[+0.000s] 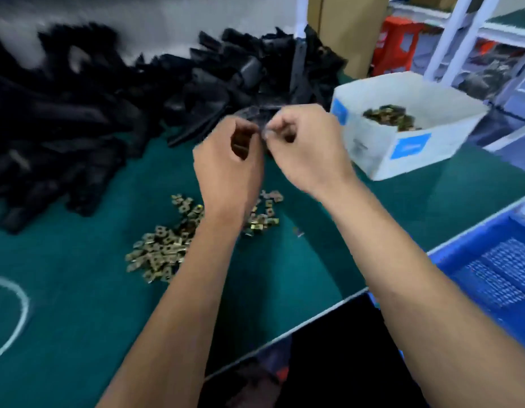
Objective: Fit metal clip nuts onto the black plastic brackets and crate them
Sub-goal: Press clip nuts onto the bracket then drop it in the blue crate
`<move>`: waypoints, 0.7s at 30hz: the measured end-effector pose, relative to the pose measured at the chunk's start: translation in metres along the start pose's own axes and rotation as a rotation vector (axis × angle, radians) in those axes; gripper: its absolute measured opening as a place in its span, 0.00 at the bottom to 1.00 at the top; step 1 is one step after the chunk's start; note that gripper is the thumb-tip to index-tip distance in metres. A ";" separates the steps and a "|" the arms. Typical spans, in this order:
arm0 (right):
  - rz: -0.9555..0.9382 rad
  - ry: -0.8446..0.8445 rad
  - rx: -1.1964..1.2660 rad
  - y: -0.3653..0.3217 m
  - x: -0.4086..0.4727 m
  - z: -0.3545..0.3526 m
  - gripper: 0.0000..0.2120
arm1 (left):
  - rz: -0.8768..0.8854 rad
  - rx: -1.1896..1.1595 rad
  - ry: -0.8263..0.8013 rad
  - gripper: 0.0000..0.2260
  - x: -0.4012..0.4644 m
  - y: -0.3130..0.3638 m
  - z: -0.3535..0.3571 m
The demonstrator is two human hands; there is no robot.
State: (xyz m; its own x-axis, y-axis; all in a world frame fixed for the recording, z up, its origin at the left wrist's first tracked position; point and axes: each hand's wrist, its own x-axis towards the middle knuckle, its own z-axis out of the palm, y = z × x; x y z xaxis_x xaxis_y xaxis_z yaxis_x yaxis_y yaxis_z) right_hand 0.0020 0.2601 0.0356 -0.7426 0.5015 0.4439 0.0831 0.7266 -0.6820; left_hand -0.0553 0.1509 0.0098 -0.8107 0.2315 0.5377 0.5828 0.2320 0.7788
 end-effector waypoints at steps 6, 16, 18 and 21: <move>-0.157 -0.538 -0.133 -0.066 -0.006 0.119 0.06 | -0.059 0.546 0.208 0.09 0.014 -0.106 -0.117; -0.457 -1.061 -0.489 -0.104 -0.009 0.152 0.29 | -0.193 0.892 0.022 0.24 0.033 -0.158 -0.152; -0.469 -1.105 -0.450 -0.104 -0.012 0.152 0.22 | -0.235 0.895 0.040 0.23 0.032 -0.156 -0.152; -0.468 -1.106 -0.419 -0.103 -0.015 0.154 0.14 | -0.222 0.856 0.145 0.20 0.030 -0.153 -0.153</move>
State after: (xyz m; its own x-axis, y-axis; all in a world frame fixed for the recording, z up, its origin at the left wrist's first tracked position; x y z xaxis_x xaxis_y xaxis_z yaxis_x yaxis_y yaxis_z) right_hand -0.0979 0.1050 0.0099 -0.8969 -0.3530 -0.2663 -0.2830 0.9210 -0.2676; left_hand -0.1767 -0.0227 -0.0436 -0.8748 -0.0104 0.4843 0.2068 0.8961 0.3927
